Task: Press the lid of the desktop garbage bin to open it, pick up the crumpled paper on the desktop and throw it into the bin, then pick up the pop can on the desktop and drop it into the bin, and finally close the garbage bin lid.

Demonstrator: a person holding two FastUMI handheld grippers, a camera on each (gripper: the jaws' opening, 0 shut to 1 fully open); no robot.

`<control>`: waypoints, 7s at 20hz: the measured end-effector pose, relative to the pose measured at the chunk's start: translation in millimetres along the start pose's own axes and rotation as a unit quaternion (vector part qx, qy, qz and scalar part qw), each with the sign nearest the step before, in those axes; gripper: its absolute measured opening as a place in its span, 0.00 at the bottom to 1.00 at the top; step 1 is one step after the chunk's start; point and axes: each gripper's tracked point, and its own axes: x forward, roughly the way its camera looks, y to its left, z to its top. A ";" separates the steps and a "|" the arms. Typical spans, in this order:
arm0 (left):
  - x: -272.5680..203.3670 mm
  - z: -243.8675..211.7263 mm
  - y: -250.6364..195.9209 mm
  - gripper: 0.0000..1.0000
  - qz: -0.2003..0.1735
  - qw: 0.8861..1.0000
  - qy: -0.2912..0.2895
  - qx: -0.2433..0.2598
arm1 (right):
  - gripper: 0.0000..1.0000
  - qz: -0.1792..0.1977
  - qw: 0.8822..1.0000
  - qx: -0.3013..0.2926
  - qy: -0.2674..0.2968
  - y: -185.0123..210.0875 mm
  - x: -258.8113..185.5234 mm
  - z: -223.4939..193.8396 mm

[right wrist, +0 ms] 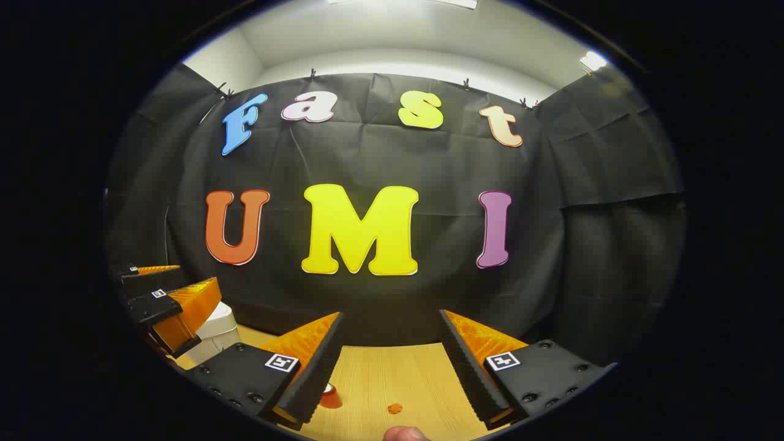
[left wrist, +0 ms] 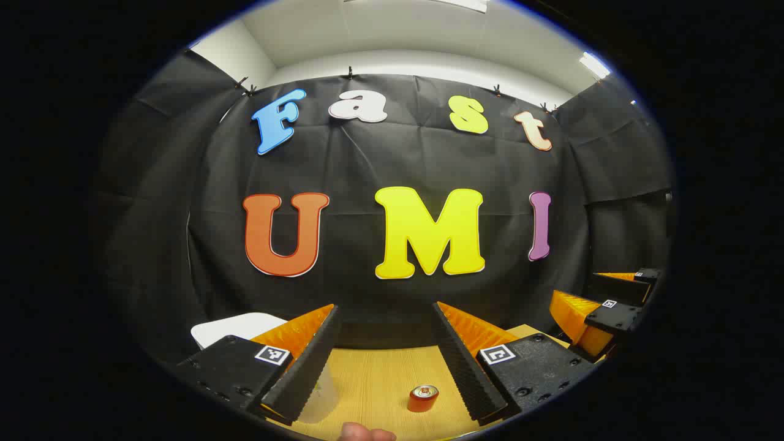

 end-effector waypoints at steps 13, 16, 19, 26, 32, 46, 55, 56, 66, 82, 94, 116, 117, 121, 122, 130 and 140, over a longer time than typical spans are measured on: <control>5.8 -3.0 -23.1 0.97 -0.020 1.000 0.004 0.001 | 0.95 -0.021 1.000 0.000 -0.002 -27.6 2.1 -0.6; 7.3 -4.7 -23.5 0.97 -0.018 1.000 0.008 0.000 | 0.95 -0.021 1.000 0.000 -0.005 -28.2 5.5 0.4; 10.9 -4.8 -23.6 0.96 -0.014 1.000 0.008 0.001 | 0.95 -0.018 1.000 -0.001 -0.007 -28.2 8.0 2.2; 15.0 -6.1 -16.9 0.97 0.001 1.000 0.008 0.002 | 0.95 -0.004 1.000 -0.001 -0.005 -21.1 17.9 -0.6; 18.1 -5.0 8.2 0.96 0.035 0.999 0.004 0.005 | 0.95 0.010 1.000 -0.002 -0.005 -11.0 26.1 1.8; 36.6 -8.4 124.3 0.95 0.152 0.988 0.020 0.006 | 0.95 0.034 0.999 -0.008 -0.007 4.4 39.0 7.4; 45.4 -56.9 167.3 0.74 0.226 0.966 0.117 -0.038 | 0.95 0.035 0.999 -0.016 -0.004 -4.2 47.5 13.1; 46.5 -61.3 170.0 0.70 0.232 0.964 0.124 -0.044 | 0.94 0.033 0.999 -0.017 -0.004 -6.4 48.4 13.9; 56.3 -113.5 182.5 0.26 0.274 0.938 0.197 -0.079 | 0.95 0.024 1.000 -0.015 0.008 -25.2 57.0 4.6; 55.2 -109.9 187.5 0.04 0.315 0.929 0.191 -0.028 | 0.95 0.024 0.999 0.008 0.042 -29.0 70.2 -27.9; 64.6 -23.0 129.1 0.39 0.200 0.975 0.085 -0.033 | 0.95 0.009 0.999 0.025 0.022 -40.2 56.1 -13.8; 25.1 -32.7 22.7 0.98 0.027 0.996 0.076 -0.036 | 0.95 0.034 0.997 0.002 0.076 -68.3 34.6 -60.6; 19.8 -37.7 18.8 0.98 0.021 0.996 0.083 -0.036 | 0.95 0.045 0.995 0.004 0.092 -68.2 34.7 -71.2; 6.5 -48.8 18.9 0.98 0.020 0.995 0.097 -0.024 | 0.95 0.068 0.985 -0.015 0.156 -66.8 32.7 -120.5; 4.3 -52.8 18.2 0.98 0.019 0.995 0.101 -0.021 | 0.95 0.073 0.983 -0.018 0.169 -66.2 31.2 -133.2; -16.3 -74.7 11.5 0.98 0.015 0.991 0.135 -0.019 | 0.95 0.113 0.957 -0.050 0.263 -50.5 43.3 -231.9; -39.5 -95.3 19.9 0.98 0.052 0.981 0.184 -0.036 | 0.97 0.163 0.910 -0.093 0.369 -37.3 80.2 -355.0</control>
